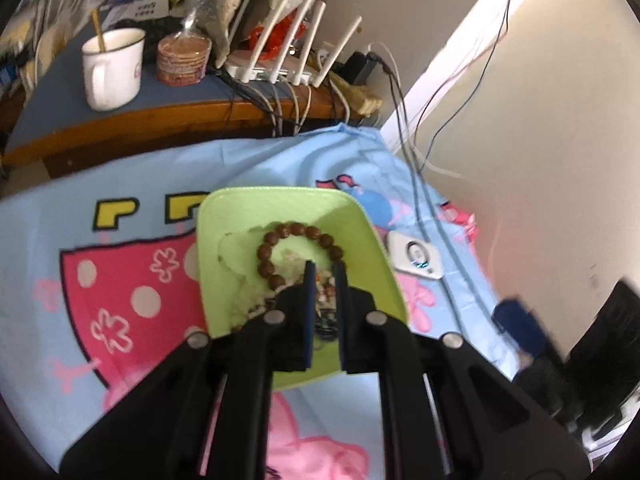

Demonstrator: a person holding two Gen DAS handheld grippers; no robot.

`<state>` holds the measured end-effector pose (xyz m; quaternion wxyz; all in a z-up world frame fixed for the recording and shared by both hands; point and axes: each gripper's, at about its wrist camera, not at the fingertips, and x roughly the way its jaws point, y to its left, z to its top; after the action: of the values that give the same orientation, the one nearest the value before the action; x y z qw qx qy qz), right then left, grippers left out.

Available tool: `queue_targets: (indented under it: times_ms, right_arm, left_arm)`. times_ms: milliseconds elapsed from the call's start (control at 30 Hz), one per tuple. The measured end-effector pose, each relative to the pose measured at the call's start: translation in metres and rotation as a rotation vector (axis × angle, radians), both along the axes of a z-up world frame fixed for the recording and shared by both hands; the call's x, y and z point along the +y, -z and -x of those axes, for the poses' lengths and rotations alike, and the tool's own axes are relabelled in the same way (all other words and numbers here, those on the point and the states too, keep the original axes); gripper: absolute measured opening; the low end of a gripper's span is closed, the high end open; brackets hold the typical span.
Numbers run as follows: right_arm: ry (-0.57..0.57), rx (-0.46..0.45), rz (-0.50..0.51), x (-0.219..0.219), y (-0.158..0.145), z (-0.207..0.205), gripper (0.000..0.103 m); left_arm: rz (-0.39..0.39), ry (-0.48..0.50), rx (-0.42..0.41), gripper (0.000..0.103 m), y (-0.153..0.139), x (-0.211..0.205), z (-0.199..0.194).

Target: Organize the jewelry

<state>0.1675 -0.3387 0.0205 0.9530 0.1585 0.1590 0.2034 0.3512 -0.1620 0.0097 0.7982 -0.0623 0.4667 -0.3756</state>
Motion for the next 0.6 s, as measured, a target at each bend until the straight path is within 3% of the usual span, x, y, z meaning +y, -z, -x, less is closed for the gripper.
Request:
queue_targets:
  times_ms: [133,300,500,600]
  right_arm:
    - [-0.04,0.048,-0.059,0.006,0.012,0.006,0.014]
    - [-0.15,0.187,0.035,0.041,0.046,0.0,0.014]
    - [-0.244,0.379,0.128,0.083,0.091,-0.015,0.013]
    - [-0.301,0.378,0.217,0.114,0.094,-0.011,0.005]
  left_arm:
    - [0.011,-0.054,-0.032,0.02,-0.016,0.033,0.009]
    - [-0.06,-0.118,-0.156,0.02,-0.027,0.11,0.047]
    - [-0.163,-0.191,-0.166,0.02,0.015,0.179,0.102]
    - [-0.197,-0.206,-0.147,0.02,0.045,0.201,0.127]
